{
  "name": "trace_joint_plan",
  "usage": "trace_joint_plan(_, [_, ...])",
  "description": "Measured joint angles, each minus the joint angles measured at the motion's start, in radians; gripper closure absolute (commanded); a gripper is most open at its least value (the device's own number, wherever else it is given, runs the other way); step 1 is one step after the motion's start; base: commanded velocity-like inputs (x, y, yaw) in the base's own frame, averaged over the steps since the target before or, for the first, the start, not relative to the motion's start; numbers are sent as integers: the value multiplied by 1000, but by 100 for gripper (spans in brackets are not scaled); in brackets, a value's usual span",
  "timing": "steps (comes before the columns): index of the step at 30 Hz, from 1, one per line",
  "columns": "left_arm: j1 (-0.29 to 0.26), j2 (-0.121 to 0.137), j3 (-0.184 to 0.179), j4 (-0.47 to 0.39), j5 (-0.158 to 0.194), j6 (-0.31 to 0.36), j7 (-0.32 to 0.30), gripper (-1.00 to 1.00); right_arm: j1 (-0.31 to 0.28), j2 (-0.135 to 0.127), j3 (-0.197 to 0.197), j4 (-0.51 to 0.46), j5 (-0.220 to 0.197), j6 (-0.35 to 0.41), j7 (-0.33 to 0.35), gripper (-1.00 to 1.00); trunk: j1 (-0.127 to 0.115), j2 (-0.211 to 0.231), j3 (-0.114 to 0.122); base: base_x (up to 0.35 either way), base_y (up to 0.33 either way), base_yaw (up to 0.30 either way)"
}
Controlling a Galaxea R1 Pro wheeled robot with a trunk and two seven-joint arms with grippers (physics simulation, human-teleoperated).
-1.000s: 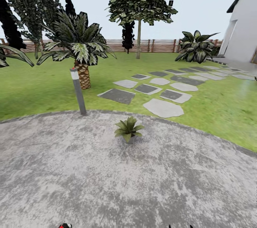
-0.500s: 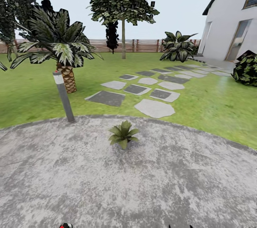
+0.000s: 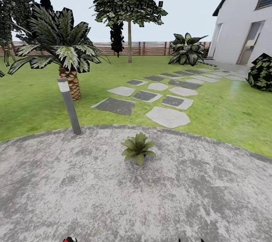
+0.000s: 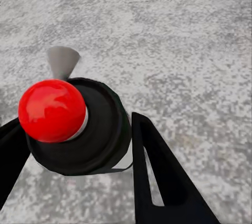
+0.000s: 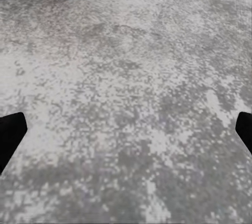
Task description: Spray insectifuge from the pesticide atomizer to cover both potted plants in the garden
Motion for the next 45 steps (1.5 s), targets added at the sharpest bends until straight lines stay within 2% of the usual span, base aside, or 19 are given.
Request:
trace_joint_plan(9, [0, 1, 0, 0, 0, -1, 0, 100, 0, 0, 0, 0, -1, 1, 0, -100, 0, 0, 0, 242, 249, -14])
trace_joint_plan(21, [0, 1, 0, 0, 1, 0, 0, 100, 0, 0, -2, 0, -1, 1, 0, -100, 0, 0, 4, 199, 272, -232])
trace_joint_plan(35, [0, 4, 0, 0, 1, -1, 0, 100, 0, 0, -2, 0, -2, 1, 0, -100, 0, 0, 5, 16, 304, -251])
trace_joint_plan(45, [0, 3, 0, 0, 1, 0, 0, 100, 0, 0, -2, 0, -2, 0, 0, -100, 0, 0, 5, 0, 295, -37])
